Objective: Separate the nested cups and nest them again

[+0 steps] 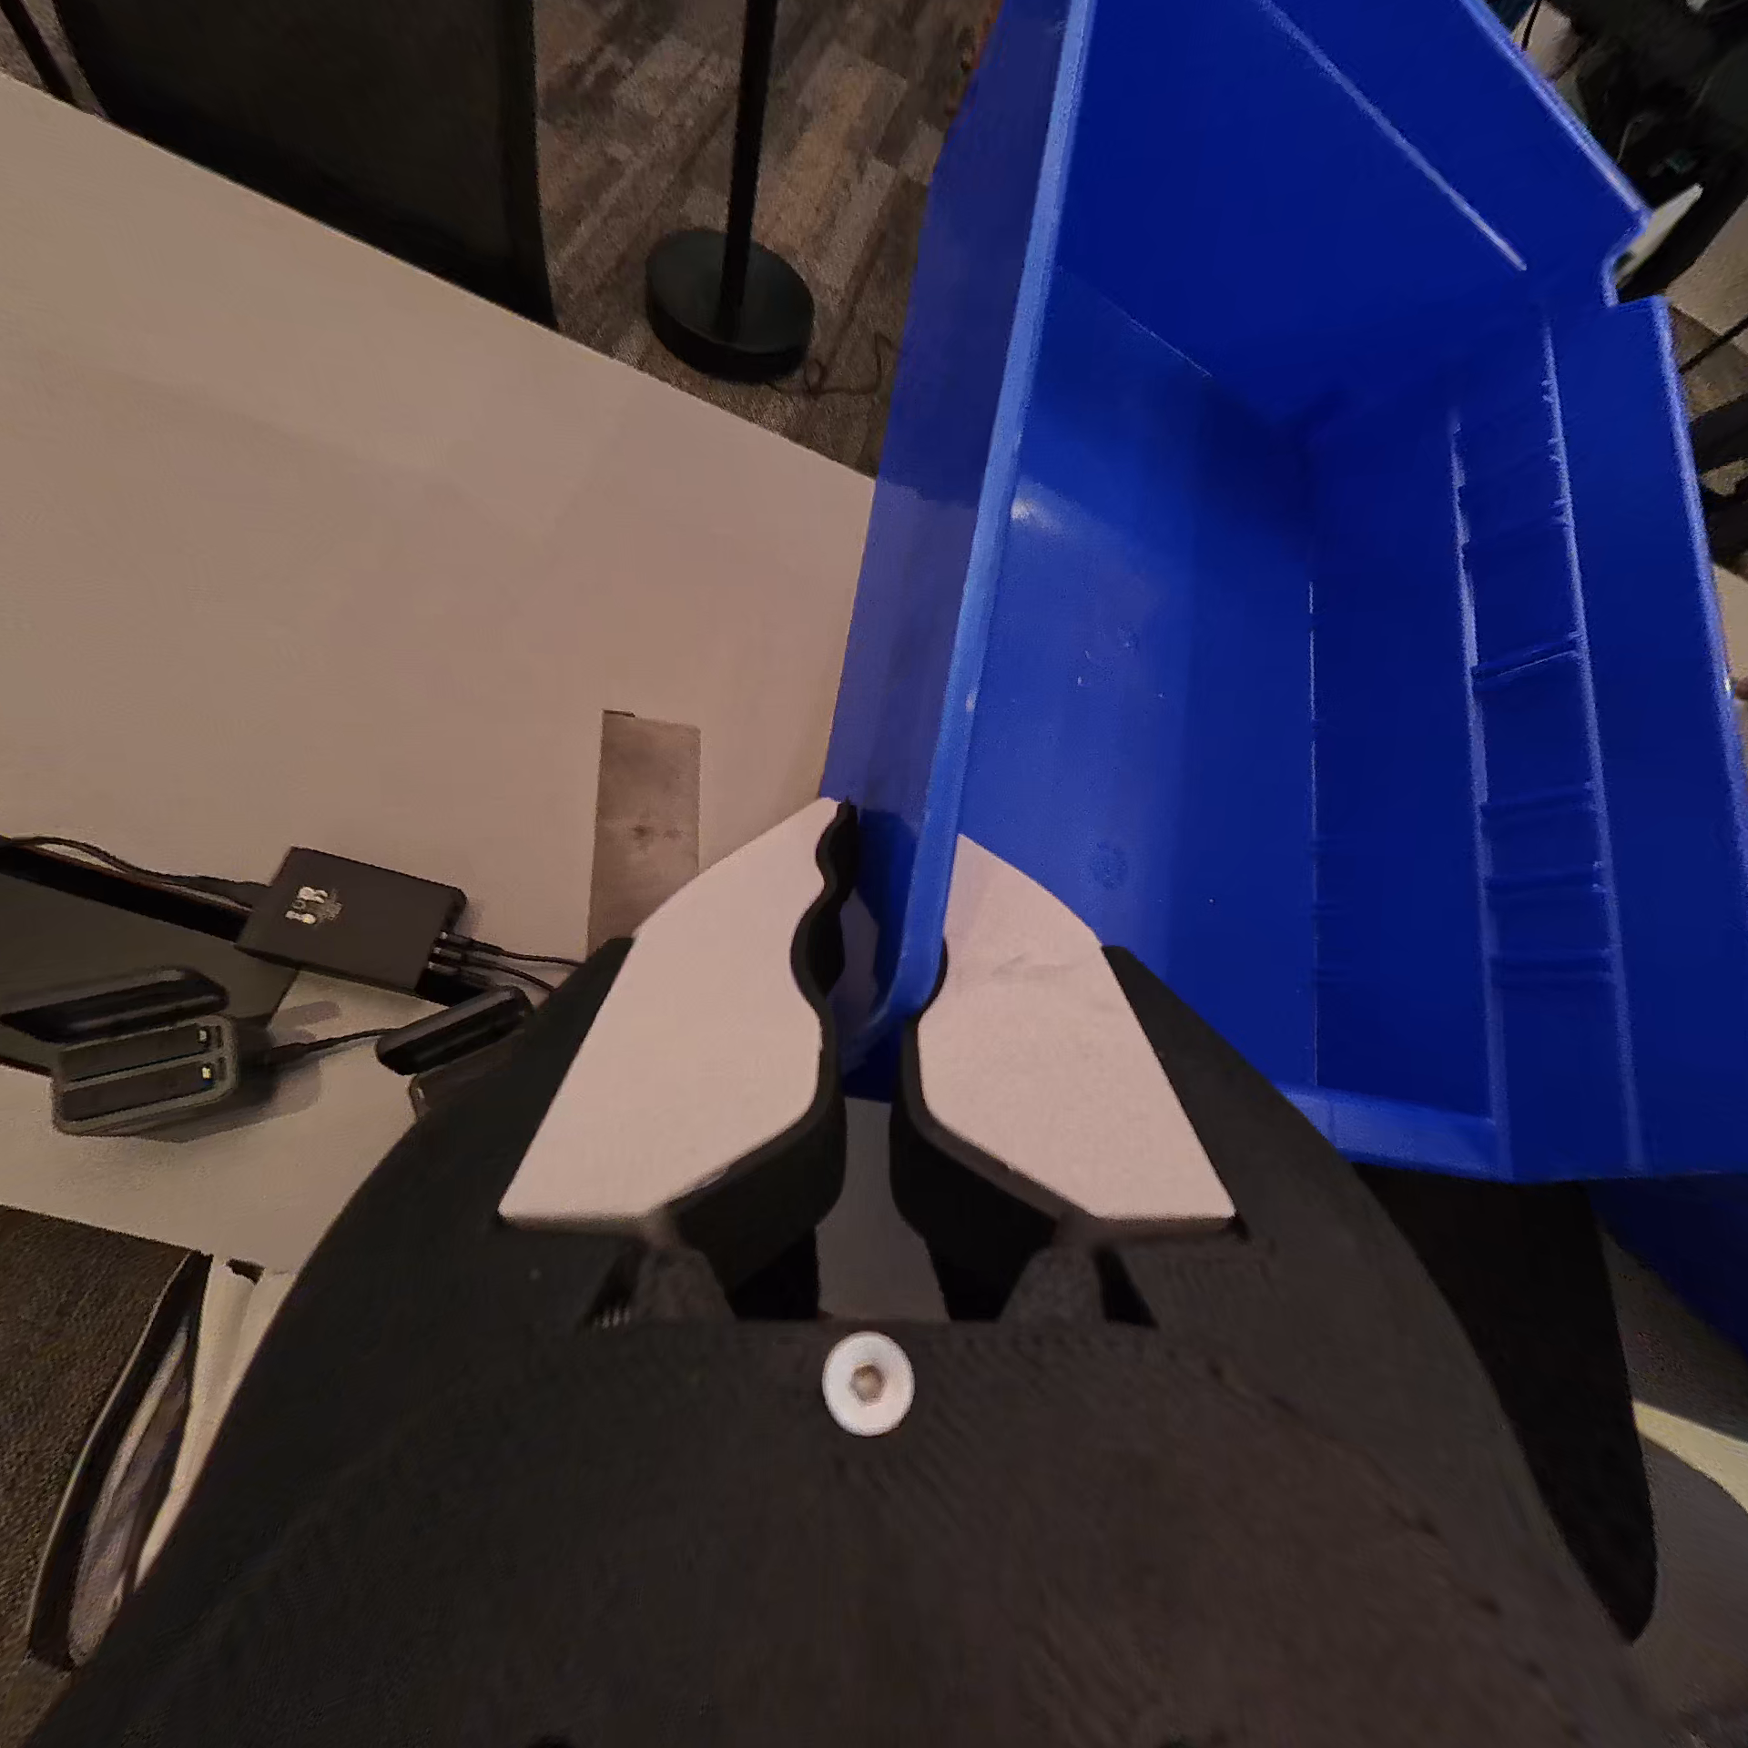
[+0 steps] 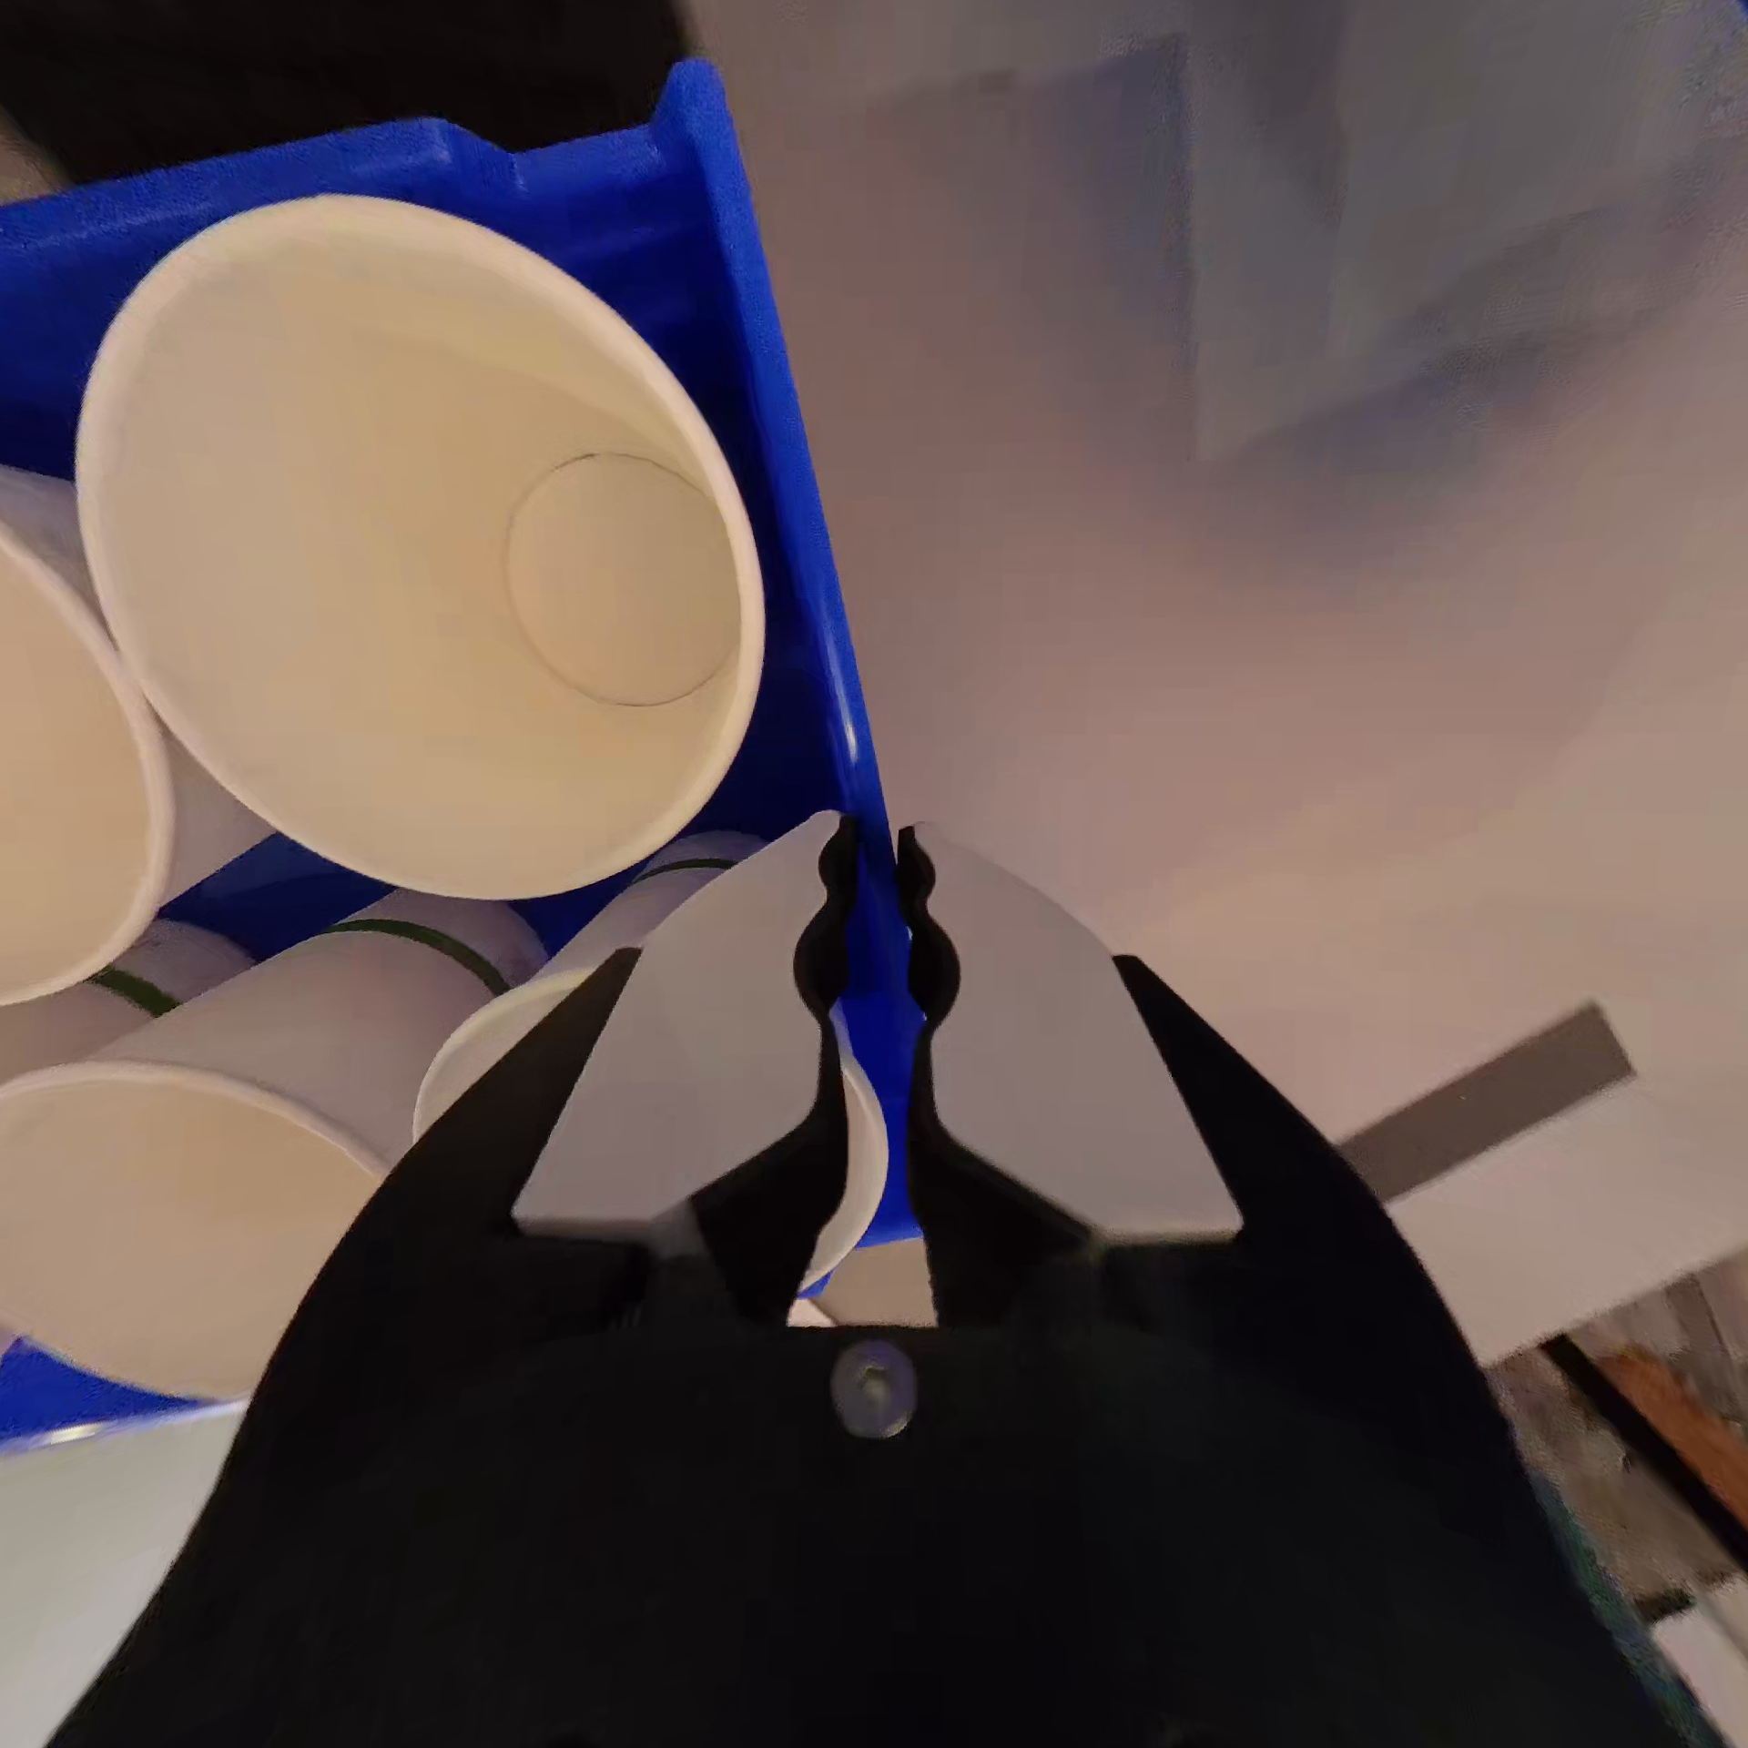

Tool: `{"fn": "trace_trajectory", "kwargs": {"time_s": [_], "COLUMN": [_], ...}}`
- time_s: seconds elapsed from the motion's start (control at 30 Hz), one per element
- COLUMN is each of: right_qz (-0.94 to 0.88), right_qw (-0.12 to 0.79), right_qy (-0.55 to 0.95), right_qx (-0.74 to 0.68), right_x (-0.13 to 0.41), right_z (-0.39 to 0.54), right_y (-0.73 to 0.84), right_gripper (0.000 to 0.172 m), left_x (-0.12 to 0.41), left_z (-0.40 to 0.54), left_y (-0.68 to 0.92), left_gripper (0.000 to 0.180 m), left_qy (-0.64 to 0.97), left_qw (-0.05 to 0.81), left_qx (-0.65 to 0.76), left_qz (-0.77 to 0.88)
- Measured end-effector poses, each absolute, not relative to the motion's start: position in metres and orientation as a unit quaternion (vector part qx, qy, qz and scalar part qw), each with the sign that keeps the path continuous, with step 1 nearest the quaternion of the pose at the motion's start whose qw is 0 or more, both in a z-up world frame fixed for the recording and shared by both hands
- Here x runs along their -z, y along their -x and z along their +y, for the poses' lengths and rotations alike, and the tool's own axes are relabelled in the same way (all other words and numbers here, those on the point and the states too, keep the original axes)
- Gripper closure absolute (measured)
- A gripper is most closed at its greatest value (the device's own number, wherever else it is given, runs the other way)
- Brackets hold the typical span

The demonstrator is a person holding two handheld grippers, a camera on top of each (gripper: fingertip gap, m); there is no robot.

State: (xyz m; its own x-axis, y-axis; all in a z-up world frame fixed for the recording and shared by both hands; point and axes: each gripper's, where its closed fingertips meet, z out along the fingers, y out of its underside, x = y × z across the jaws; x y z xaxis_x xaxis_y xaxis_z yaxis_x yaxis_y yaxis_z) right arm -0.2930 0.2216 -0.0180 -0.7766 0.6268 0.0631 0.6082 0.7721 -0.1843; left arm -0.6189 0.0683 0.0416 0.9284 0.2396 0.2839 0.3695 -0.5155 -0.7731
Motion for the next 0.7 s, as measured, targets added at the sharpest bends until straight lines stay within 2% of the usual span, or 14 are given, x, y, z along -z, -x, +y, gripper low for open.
{"fn": "trace_trajectory", "kwargs": {"time_s": [0.07, 0.17, 0.27, 0.43, 0.57, 0.7], "right_qz": [-0.919, -0.878, -0.832, -0.736, -0.658, -0.581], "right_qw": [0.11, 0.188, 0.254, 0.314, 0.394, 0.474], "right_qy": [0.374, 0.437, 0.483, 0.525, 0.531, 0.518], "right_qx": [-0.061, -0.053, -0.099, -0.29, -0.36, -0.411], "right_x": [0.014, -0.011, -0.057, -0.147, -0.203, -0.245], "right_z": [0.241, 0.263, 0.264, 0.218, 0.187, 0.149], "right_y": [0.314, 0.327, 0.32, 0.267, 0.195, 0.11], "right_gripper": [0.161, 0.126, 0.12, 0.12, 0.12, 0.136], "left_x": [-0.059, -0.09, -0.125, -0.183, -0.225, -0.252], "left_z": [0.07, 0.078, 0.092, 0.123, 0.153, 0.185], "left_y": [0.622, 0.621, 0.605, 0.543, 0.465, 0.359], "left_gripper": [0.175, 0.174, 0.175, 0.174, 0.175, 0.174], "left_qy": [0.861, 0.85, 0.838, 0.821, 0.808, 0.785], "left_qw": [0.473, 0.498, 0.524, 0.557, 0.569, 0.571], "left_qx": [0.06, 0.051, 0.057, 0.103, 0.152, 0.216], "left_qz": [-0.175, -0.164, -0.14, -0.067, 0.016, 0.103]}}
